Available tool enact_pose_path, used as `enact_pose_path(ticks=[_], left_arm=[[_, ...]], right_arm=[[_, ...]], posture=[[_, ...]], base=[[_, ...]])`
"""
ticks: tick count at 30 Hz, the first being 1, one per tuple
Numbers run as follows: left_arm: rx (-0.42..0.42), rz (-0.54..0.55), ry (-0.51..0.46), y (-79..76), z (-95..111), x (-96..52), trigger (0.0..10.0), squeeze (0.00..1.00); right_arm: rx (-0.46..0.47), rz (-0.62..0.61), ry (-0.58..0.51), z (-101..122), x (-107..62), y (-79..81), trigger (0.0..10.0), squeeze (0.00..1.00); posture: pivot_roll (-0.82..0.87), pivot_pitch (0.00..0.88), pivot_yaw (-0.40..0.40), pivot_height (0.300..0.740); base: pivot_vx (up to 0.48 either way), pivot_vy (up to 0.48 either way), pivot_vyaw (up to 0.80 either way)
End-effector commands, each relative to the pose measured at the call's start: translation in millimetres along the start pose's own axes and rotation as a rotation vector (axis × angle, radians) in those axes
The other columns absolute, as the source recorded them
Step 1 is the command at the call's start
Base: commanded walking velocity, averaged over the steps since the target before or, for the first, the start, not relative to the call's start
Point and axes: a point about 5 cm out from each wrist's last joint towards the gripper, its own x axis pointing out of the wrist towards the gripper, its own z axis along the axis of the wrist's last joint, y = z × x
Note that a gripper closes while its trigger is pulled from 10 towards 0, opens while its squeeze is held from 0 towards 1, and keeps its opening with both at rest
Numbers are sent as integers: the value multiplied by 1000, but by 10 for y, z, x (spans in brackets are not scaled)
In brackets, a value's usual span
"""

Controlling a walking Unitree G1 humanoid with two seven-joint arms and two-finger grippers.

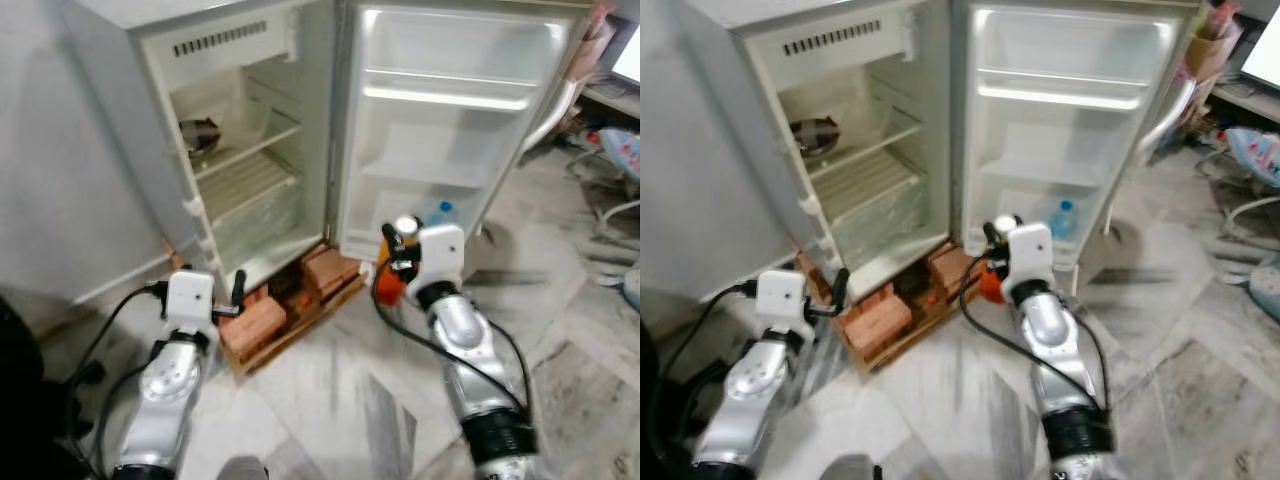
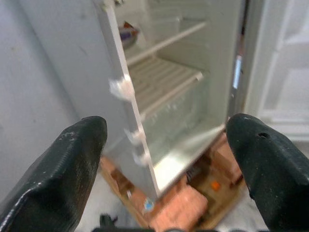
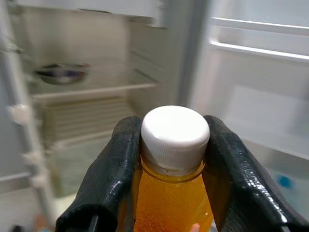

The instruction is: Restocking fridge

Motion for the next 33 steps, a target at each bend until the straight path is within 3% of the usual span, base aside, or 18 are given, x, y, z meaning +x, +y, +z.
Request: enact_pose_path(ticks=[1, 8, 26, 33], left_arm=[[-21, -35, -26, -105, 47, 10, 10000, 0], [-48, -100, -45, -199, 77, -4, 10000, 0], [-77, -154, -66, -256, 105, -5, 10000, 0], [-75, -164, -77, -267, 115, -3, 10000, 0]], right_arm=[[-26, -43, -21, 61, -12, -156, 10000, 0], [-38, -60, -4, 42, -1, -171, 10000, 0], [-51, -74, -6, 57, 19, -184, 10000, 0], [-49, -71, -11, 60, 32, -178, 10000, 0]], posture=[[101, 38, -18, 740], [103, 42, -22, 740], [100, 36, -18, 740], [102, 33, -16, 740]], base=[[412, 240, 0], [0, 0, 0], [27, 0, -800], [85, 0, -294]])
